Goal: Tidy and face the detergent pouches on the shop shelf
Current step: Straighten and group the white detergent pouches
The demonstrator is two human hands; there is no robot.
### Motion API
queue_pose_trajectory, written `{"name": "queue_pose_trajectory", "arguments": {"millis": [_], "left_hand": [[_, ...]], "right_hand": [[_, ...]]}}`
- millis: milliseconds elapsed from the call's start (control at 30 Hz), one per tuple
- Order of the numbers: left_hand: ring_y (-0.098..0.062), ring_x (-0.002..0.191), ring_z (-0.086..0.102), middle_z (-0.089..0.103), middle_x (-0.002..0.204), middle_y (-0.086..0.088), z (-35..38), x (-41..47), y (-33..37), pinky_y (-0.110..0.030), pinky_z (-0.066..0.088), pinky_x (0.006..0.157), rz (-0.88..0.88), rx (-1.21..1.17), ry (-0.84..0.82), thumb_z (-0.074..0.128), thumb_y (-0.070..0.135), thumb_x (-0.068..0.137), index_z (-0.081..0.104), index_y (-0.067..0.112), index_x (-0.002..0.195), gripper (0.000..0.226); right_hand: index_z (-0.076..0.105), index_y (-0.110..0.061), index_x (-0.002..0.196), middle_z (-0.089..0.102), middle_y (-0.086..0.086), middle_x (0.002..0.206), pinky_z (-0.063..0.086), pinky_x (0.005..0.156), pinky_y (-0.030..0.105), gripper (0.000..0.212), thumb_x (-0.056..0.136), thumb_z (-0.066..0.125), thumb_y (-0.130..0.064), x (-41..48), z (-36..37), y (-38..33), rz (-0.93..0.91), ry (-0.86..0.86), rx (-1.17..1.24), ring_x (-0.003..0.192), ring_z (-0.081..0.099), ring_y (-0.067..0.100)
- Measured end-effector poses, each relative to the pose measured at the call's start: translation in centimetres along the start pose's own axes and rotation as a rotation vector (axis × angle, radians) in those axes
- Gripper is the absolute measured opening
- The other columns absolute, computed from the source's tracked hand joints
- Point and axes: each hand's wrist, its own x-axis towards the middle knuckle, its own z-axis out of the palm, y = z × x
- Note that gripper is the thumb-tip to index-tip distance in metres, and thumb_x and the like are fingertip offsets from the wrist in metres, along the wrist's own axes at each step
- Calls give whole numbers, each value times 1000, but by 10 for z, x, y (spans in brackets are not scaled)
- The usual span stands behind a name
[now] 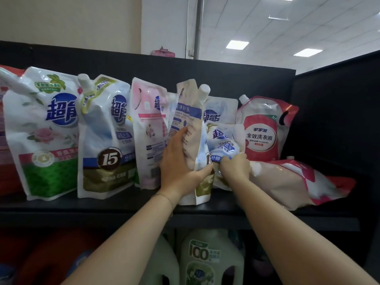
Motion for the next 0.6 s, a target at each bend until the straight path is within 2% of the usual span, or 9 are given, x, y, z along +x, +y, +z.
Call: {"name": "queue_pose_trajectory", "arguments": {"millis": [133,233,333,400,467,533,600], "left_hand": [[-10,125,45,46,136,13,6,-1,-2,-41,41,104,-5,-7,40,85,41,59,33,30,138,95],[-7,126,44,44,137,15,6,-2,-1,-38,40,106,-24,0,40,86,40,60,32,33,138,96],[-4,125,44,44,136,17,5,-1,-1,-37,40,106,-32,-19,32,86,39,60,32,36,137,95],[-3,126,43,43,135,18,4,-1,-2,-36,40,106,-40,-27,31,87,39,60,31,39,137,95],[3,125,41,42,134,21,3,-1,-4,-28,38,106,-45,-44,30,87,38,59,31,40,136,95],[12,121,39,40,129,28,1,-1,-4,-14,33,101,-49,-60,29,88,35,59,30,42,134,95],[17,120,37,38,127,33,1,0,-4,-3,29,97,-44,-73,29,88,33,59,29,44,133,95]], "right_hand": [[40,5,129,48,26,132,39,98,40,55,88,59,-27,5,0,6,1,-32,44,120,47,40],[50,-3,124,63,16,116,50,82,33,59,73,72,-25,17,-4,8,93,-69,183,104,61,32],[55,-7,117,67,10,103,56,77,35,59,64,76,-23,19,-7,1,173,-124,330,90,66,27],[61,-12,105,69,8,93,58,70,35,53,58,82,-28,17,-9,-5,239,-195,508,77,68,24],[61,-13,97,66,4,72,51,51,24,46,61,82,-33,18,-12,-12,334,-321,692,57,62,15],[58,-12,98,48,-3,48,34,35,18,37,75,75,-35,20,-14,-16,385,-418,798,37,42,8],[59,-10,105,44,-2,50,28,32,15,41,81,70,-41,22,-14,-17,382,-391,817,38,36,10]]}}
